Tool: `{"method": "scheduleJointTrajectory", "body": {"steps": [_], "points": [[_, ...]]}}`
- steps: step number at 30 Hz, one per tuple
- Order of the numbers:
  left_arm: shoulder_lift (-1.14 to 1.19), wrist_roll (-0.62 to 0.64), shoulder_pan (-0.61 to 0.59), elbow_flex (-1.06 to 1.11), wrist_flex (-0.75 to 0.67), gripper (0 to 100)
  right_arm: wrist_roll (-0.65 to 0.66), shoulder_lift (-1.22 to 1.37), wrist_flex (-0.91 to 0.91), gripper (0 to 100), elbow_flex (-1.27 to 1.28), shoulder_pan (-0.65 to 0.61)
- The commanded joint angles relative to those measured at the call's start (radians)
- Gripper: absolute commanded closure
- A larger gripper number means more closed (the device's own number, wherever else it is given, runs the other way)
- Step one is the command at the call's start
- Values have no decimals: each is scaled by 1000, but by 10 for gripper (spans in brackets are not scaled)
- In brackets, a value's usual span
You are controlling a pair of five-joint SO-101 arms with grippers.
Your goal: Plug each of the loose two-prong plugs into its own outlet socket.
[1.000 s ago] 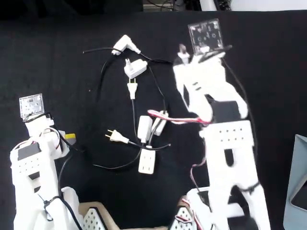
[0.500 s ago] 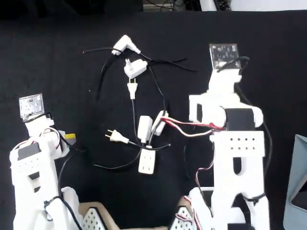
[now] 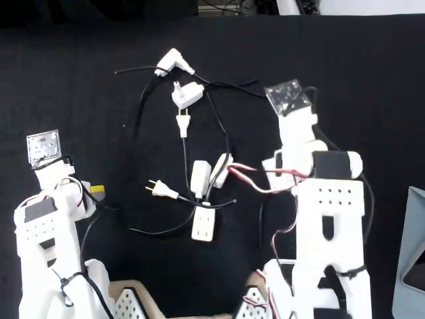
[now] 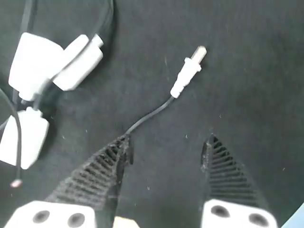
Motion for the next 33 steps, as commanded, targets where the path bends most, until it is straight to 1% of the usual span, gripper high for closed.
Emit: {"method": "scheduleJointTrajectory", "body": {"steps": [1, 2, 4, 6, 8, 10, 14, 16, 23, 27, 30, 33], "points": [[-15, 3, -12, -7, -14, 686, 78, 64, -34, 766, 8, 60], [-15, 3, -12, -7, -14, 686, 152, 91, -52, 766, 10, 77], [-14, 3, -12, -7, -14, 686, 354, 137, -92, 766, 8, 98], [-11, 3, -12, -7, -14, 686, 566, 171, -126, 766, 8, 107], [-9, 3, -12, -7, -14, 686, 733, 196, -127, 766, 10, 104], [-9, 3, -12, -7, -14, 686, 835, 208, -106, 766, 22, 100], [-9, 3, -12, -7, -14, 686, 965, 206, -104, 766, 94, 68], [-9, 3, -12, -7, -14, 686, 1003, 213, -112, 766, 142, 51], [-8, 3, -7, -7, -14, 686, 1008, 214, -324, 766, 315, -69], [-8, 3, -7, -5, -14, 686, 1008, 214, -407, 766, 380, -127], [-17, 3, -5, 10, -28, 686, 1007, 214, -423, 766, 400, -133], [-17, 3, -5, 25, -55, 686, 1007, 214, -417, 766, 398, -109]]}}
